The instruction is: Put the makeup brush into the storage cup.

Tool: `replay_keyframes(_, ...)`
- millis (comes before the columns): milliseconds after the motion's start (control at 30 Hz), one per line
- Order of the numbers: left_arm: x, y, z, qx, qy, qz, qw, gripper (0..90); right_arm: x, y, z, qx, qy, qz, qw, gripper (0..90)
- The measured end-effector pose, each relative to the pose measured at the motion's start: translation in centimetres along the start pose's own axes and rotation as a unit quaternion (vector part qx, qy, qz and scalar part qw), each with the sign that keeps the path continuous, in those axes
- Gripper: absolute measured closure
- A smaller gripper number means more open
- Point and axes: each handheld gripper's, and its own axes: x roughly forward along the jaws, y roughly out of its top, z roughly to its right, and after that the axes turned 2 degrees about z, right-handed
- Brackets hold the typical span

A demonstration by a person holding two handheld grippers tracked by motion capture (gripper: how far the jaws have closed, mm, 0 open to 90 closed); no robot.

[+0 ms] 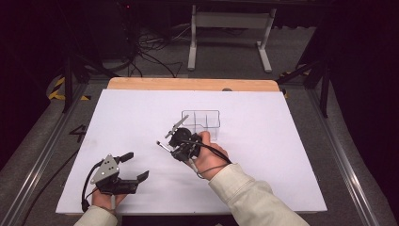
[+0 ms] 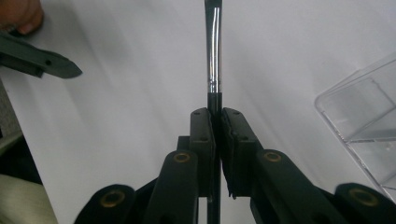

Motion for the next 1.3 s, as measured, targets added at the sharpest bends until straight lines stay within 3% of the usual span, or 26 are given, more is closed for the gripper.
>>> replay_keyframes(267, 0.0, 0.0, 0.0, -0.003, -0.001, 0.000, 1.0000, 11.8, -2.4, -0.5, 0.2, -0.015, -0.010, 0.079, 0.9967, 83.7)
replay_keyframes(600, -0.1, 0.0, -0.1, -0.006, -0.002, 0.009, 0.9999, 7.2, -4.4, -1.0, 0.9, -0.021, -0.001, 0.137, 0.9903, 83.7)
replay_keyframes(900, -0.1, 0.0, -0.1, -0.008, -0.004, 0.012, 0.9999, 6.5, -5.7, -1.6, 1.5, -0.021, 0.012, 0.207, 0.9780, 83.7)
replay_keyframes(1167, -0.1, 0.0, -0.1, -0.008, -0.003, 0.010, 0.9999, 6.6, -6.7, -2.7, 2.4, -0.004, 0.016, 0.283, 0.9591, 83.7)
replay_keyframes(1300, -0.1, 0.0, -0.1, -0.008, -0.003, 0.010, 0.9999, 6.6, -6.9, -3.1, 2.8, -0.001, 0.021, 0.303, 0.9527, 83.7)
